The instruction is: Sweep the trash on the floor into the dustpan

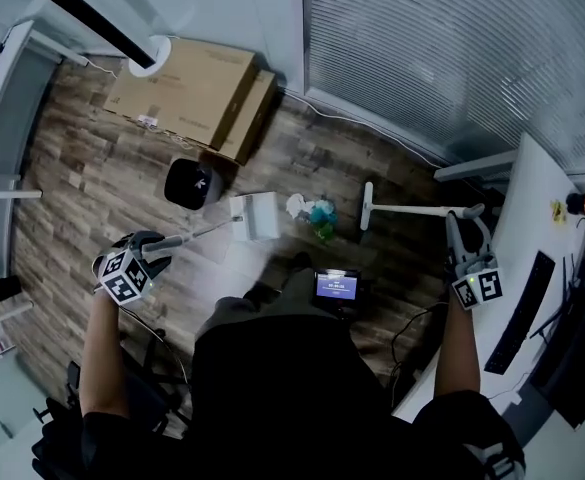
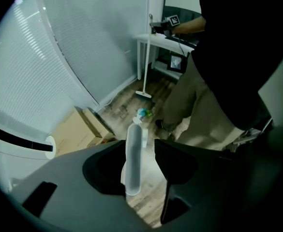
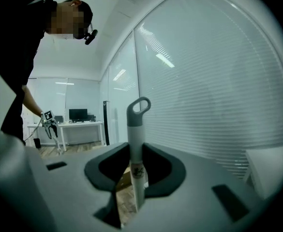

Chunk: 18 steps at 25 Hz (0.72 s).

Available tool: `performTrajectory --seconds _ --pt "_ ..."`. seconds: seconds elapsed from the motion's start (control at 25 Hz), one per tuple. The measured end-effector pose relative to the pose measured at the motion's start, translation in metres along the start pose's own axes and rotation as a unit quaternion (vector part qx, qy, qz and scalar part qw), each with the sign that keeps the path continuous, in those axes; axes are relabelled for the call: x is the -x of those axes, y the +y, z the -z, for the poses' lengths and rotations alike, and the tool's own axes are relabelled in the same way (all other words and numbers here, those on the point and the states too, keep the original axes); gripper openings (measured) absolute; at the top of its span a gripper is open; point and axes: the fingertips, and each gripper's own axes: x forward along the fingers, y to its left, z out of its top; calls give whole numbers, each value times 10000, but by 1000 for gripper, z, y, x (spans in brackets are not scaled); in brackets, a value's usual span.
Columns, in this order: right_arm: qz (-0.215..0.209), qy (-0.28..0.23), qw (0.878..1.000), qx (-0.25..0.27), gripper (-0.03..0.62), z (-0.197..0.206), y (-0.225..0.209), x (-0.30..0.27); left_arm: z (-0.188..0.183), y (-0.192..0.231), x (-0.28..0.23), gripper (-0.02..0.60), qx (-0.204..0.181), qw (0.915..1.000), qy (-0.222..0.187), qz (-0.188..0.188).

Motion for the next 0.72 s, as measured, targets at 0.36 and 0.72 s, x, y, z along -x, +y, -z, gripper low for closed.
performTrajectory --seconds 0.36,0.72 --pt "-464 391 9978 265 91 57 18 -46 7 18 -16 175 -311 9982 516 21" --pt "-753 11 9970 -152 97 58 71 -86 -1 14 -42 126 -256 9978 463 397"
